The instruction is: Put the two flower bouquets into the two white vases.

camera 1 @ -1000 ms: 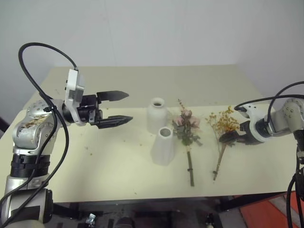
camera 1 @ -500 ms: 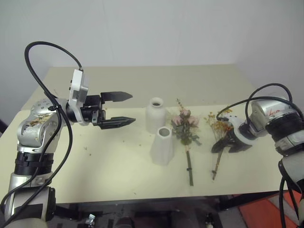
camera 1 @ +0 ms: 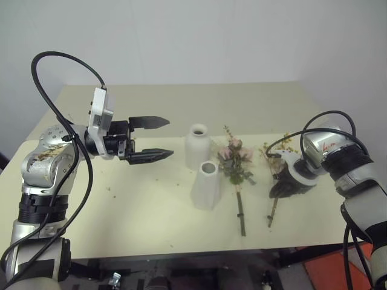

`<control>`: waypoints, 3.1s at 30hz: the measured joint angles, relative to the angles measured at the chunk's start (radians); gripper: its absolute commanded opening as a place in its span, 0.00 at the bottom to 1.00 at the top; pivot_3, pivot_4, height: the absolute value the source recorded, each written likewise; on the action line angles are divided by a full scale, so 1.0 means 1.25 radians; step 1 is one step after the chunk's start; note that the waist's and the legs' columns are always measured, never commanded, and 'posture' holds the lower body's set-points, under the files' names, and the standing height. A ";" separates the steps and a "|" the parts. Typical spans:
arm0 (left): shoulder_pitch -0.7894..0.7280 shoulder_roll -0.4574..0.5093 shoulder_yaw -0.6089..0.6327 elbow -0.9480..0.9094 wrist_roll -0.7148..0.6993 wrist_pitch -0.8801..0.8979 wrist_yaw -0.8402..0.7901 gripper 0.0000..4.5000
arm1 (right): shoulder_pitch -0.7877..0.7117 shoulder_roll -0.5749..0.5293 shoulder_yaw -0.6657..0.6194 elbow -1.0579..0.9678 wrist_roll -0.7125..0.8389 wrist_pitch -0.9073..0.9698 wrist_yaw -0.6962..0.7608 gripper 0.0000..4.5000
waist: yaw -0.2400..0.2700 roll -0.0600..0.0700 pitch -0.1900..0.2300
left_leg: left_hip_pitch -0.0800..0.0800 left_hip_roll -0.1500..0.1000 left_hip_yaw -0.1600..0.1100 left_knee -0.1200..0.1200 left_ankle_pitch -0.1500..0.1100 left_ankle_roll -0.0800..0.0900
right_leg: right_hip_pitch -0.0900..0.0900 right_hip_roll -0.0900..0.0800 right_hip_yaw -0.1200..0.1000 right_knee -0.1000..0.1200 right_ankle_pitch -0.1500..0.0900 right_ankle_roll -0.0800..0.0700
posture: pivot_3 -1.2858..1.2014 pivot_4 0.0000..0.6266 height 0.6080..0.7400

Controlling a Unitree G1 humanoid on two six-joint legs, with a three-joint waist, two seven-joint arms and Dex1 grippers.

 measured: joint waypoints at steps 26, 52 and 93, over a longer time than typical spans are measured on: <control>-0.045 0.013 -0.003 0.085 0.048 -0.031 -0.029 1.00 | 0.169 0.240 -0.794 -0.374 0.054 -0.695 -0.248 0.01 | -0.002 0.000 0.000 | -0.002 0.000 0.000 0.000 0.000 0.000 | -0.003 0.000 0.001 0.001 0.003 -0.004 | 0.52 0.24 1.00; -0.137 0.043 -0.063 0.096 0.158 0.199 0.160 1.00 | 0.190 0.379 -0.566 -0.345 -0.031 -0.939 -0.053 0.01 | -0.002 0.000 0.000 | -0.004 0.000 0.000 0.000 0.001 -0.001 | -0.008 0.001 0.001 0.008 0.004 -0.006 | 0.52 0.24 1.00; -0.110 0.053 -0.052 0.056 0.132 0.200 0.148 1.00 | 0.224 0.229 -0.491 -0.416 -0.141 -0.788 0.072 0.99 | 0.000 0.001 0.000 | -0.004 0.000 0.000 0.000 0.001 -0.001 | -0.008 0.001 0.001 0.009 0.004 -0.006 | 0.52 0.24 1.00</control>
